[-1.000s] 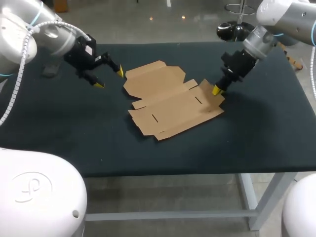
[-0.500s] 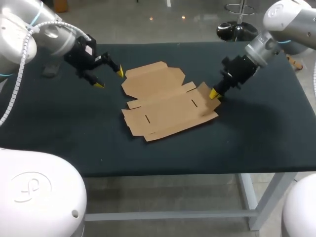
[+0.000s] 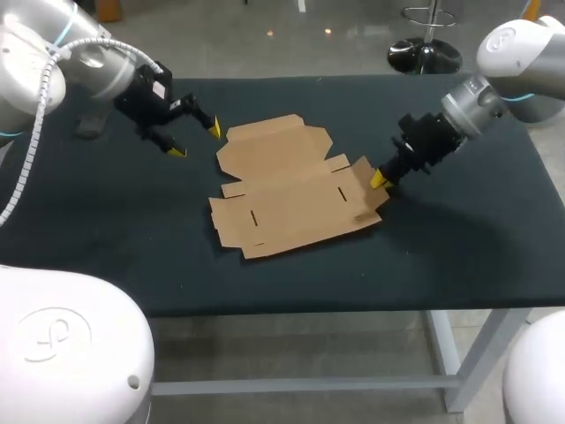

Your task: Assemble the packaging by folding the flat box into shape, placing the metal phone stand inside, and closing the box properly

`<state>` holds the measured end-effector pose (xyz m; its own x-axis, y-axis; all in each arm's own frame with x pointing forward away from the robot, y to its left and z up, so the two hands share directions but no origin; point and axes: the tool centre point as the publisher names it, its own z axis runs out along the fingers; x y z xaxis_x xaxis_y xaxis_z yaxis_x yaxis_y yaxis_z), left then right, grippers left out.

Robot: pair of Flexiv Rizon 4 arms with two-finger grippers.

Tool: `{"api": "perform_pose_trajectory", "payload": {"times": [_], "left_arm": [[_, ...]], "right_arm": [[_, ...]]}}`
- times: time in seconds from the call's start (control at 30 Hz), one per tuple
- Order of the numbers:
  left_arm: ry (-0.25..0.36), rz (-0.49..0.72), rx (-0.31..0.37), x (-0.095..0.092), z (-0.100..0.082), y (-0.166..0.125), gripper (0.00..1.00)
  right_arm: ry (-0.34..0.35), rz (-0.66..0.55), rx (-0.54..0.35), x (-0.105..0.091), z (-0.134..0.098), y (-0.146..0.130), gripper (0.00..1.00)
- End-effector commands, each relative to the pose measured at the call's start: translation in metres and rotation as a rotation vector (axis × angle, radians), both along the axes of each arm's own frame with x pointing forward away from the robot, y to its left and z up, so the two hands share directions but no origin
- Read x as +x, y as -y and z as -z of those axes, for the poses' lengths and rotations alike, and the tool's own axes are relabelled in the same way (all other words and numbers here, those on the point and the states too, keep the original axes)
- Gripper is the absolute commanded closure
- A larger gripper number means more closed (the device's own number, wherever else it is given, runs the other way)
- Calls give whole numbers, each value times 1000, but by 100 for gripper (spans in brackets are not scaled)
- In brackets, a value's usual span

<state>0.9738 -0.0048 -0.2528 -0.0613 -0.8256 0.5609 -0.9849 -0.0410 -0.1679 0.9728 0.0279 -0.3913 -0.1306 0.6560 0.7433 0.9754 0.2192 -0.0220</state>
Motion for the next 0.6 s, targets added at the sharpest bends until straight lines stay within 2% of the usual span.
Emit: {"api": "perform_pose_trajectory", "payload": {"times": [0.03, 0.07, 0.1, 0.23, 0.33, 0.4, 0.53, 0.6], "left_arm": [[-4, 0, 6, 0, -2, 0, 0], [-4, 0, 6, 0, -2, 0, 0], [-4, 0, 6, 0, -2, 0, 0], [-4, 0, 6, 0, -2, 0, 0], [-4, 0, 6, 0, -2, 0, 0], [-4, 0, 6, 0, -2, 0, 0], [-4, 0, 6, 0, -2, 0, 0], [-4, 0, 6, 0, -2, 0, 0]], "right_arm": [[40, 55, 1, -9, -1, 0, 76], [33, 51, 0, -11, 0, -1, 68], [25, 46, -2, -12, 1, -1, 54], [-11, 27, -11, -14, 4, 2, 33], [-28, 10, -24, -9, 4, 10, 27], [-31, 18, -46, -4, 2, 18, 29], [-16, 14, -55, 4, -7, 28, 38], [-21, -24, -63, 9, -9, 29, 43]]}}
